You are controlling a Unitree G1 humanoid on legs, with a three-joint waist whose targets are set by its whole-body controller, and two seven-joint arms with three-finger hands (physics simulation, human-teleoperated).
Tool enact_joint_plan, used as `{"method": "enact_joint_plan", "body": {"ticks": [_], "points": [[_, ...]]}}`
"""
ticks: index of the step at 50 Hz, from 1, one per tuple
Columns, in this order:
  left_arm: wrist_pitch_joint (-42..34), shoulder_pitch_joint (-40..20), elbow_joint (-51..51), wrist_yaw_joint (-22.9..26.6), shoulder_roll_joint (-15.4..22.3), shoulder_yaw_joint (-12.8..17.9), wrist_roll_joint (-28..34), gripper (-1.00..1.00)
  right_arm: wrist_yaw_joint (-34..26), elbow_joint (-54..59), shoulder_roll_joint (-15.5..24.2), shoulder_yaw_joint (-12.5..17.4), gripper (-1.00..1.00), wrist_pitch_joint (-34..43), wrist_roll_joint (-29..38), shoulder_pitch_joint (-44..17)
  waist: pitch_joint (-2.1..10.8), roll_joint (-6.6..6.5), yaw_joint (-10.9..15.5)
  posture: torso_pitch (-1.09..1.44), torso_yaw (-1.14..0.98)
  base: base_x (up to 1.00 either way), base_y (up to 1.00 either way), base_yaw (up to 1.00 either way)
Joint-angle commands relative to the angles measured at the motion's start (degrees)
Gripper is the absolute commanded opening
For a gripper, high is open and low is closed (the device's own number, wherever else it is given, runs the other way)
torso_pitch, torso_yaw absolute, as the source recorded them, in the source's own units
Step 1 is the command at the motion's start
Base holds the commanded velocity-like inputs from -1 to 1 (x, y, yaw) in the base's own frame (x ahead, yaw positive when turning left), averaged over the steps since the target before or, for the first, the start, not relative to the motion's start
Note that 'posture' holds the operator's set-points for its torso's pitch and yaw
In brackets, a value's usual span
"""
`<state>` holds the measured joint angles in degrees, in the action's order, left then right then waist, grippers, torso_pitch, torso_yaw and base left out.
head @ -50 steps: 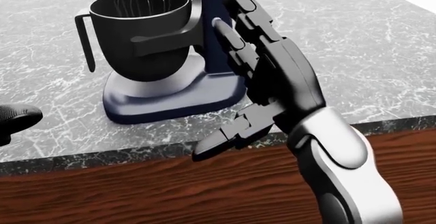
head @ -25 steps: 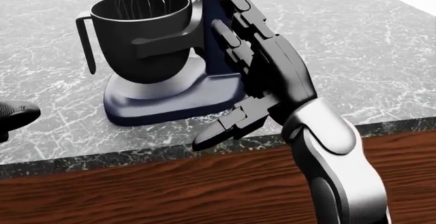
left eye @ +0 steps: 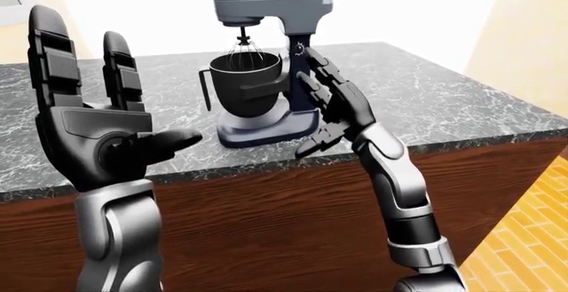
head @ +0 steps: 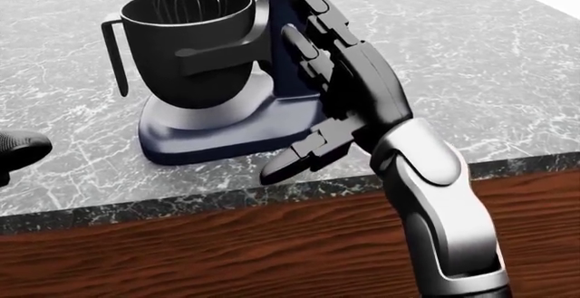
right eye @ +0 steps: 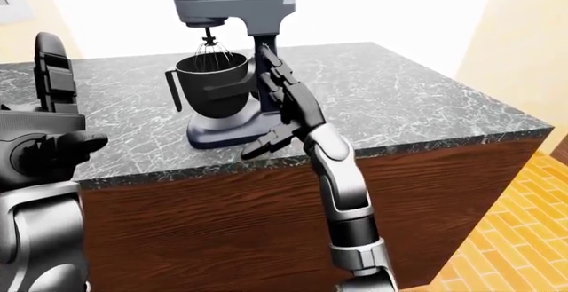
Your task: Open the stand mixer head.
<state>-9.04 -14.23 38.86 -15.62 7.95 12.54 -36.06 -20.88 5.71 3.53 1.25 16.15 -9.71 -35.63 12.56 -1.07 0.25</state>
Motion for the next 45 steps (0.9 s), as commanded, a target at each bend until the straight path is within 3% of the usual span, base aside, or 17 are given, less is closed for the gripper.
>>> {"method": "enact_joint_plan", "body": {"ticks": [1,45], "points": [[0.84,-1.38,1.24,0.31,0.45,0.20,-0.08,1.00,0.17,-1.16,0.23,0.49,1.00,-2.60,-0.26,-2.25,0.66,-0.16,-0.01,-0.27,0.00,0.00,0.00,0.00],[1.10,-1.83,0.52,0.24,0.92,0.60,0.04,1.00,-2.68,19.79,1.50,1.55,1.00,-14.11,0.41,-10.13,0.71,-0.33,-0.11,-0.27,0.00,0.00,0.00,0.00]]}}
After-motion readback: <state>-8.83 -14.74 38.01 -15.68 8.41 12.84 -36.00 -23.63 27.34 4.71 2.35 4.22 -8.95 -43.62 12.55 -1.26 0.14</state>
